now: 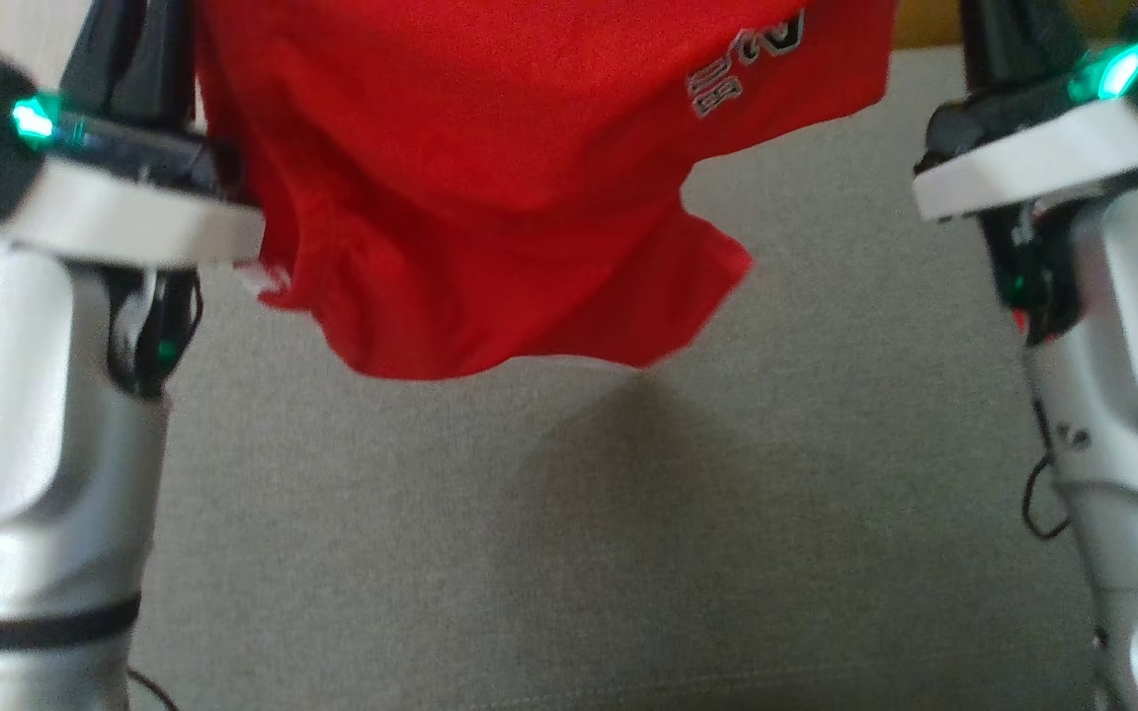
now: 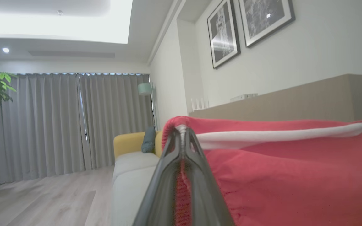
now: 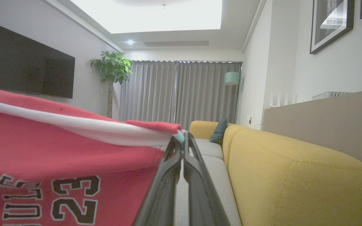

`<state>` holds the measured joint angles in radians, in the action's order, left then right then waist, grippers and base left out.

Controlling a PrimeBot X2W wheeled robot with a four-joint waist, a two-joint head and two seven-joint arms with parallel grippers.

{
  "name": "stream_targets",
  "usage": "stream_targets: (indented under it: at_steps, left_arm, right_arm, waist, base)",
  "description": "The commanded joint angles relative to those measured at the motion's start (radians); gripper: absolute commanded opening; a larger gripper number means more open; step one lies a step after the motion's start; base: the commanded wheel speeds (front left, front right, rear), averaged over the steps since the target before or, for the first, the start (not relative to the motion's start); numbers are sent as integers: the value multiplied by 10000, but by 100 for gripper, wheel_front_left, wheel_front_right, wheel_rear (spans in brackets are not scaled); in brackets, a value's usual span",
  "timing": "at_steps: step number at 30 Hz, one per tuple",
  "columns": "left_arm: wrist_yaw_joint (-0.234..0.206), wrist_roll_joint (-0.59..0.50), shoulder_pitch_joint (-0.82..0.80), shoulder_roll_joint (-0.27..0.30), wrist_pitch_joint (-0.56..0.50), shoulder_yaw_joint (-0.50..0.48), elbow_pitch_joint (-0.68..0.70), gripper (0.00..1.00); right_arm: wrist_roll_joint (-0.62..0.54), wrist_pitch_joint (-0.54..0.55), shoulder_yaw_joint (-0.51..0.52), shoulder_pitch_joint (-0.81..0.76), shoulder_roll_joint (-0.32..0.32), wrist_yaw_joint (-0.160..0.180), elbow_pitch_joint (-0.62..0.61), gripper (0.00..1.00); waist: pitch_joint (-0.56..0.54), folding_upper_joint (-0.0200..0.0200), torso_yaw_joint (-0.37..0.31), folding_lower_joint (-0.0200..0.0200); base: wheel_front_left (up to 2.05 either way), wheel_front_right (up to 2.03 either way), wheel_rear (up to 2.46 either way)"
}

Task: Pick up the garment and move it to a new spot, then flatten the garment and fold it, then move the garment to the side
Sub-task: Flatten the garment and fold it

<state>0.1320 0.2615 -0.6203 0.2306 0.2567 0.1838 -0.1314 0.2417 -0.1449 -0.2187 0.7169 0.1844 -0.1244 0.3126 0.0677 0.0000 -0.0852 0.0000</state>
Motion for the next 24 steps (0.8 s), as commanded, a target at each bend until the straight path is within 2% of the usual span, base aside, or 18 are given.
stream_targets:
  at_steps: [1, 4, 6, 10, 14, 18, 24]
  left_arm:
    - [-15, -6, -774, 360, -81, -244, -29, 0]
    - [-15, -164, -1771, 416, -145, 164, -948, 0]
    - [-33, -504, -2961, 396, -84, 356, -1939, 0]
    - [-247, -812, -4701, 155, 29, 277, -2891, 0]
    - [-407, -834, -5778, -176, 46, -163, -2850, 0]
    - [-282, -699, -5294, -526, 48, -268, -3315, 0]
    - [-77, -175, -3060, -1153, 49, 15, -4593, 0]
  right_arm:
    - [18, 121, -91, 510, 55, -63, -260, 0]
    - [-254, 290, -315, 1149, 162, -63, 114, 0]
    - [-422, 216, -385, 2160, 49, -63, 763, 0]
    - [-934, -306, 213, 3898, -70, -63, 1949, 0]
    - [-1525, -763, 1093, 5256, -167, -63, 3004, 0]
    - [-1702, -846, 1402, 5301, -418, -63, 4188, 0]
    - [-1028, -804, 774, 3718, -599, -63, 5633, 0]
  waist:
    - [520, 0, 141, 0]
    - [1161, 0, 236, 0]
    - [1836, 0, 248, 0]
    - [2514, 0, 253, 0]
    - [2902, 0, 275, 0]
    - [2957, 0, 258, 0]
    - [2897, 0, 205, 0]
  base:
    - [0, 0, 0]
    - [0, 0, 0]
    - [0, 0, 0]
    - [0, 0, 0]
    - [0, 0, 0]
    - [0, 0, 0]
    - [0, 0, 0]
